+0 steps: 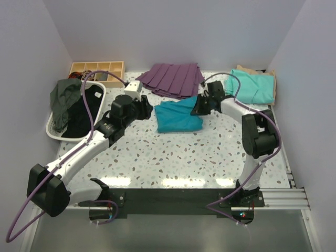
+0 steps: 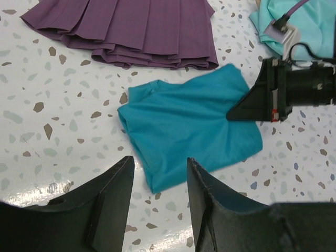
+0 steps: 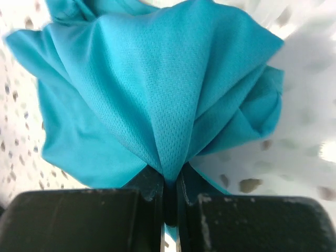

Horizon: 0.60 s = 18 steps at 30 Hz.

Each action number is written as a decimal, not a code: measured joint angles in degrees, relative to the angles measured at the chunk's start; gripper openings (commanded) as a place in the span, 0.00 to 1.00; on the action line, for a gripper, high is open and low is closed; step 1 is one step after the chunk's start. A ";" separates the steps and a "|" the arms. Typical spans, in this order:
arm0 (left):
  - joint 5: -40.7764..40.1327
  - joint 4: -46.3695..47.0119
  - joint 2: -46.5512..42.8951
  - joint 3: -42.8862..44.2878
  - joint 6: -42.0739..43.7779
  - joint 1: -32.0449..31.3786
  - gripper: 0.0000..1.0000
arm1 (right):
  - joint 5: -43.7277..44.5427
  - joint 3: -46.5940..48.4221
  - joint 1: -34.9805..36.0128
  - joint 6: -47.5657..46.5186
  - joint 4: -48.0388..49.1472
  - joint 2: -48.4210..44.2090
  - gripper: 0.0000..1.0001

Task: Fold and stack the t-shirts
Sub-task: Put the neatly folded tshirt into the corner of the board with the right arm

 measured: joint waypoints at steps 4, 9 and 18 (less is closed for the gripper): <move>0.28 0.74 0.26 -0.15 0.35 0.00 0.50 | 8.76 8.59 -1.70 -2.49 -4.42 -2.62 0.00; 1.60 1.29 0.81 -0.87 0.35 0.09 0.50 | 23.21 21.59 -4.83 -6.36 -8.63 -4.50 0.00; 3.89 3.96 1.05 -0.94 0.33 0.22 0.50 | 45.42 30.95 -10.19 -7.87 -7.26 0.81 0.00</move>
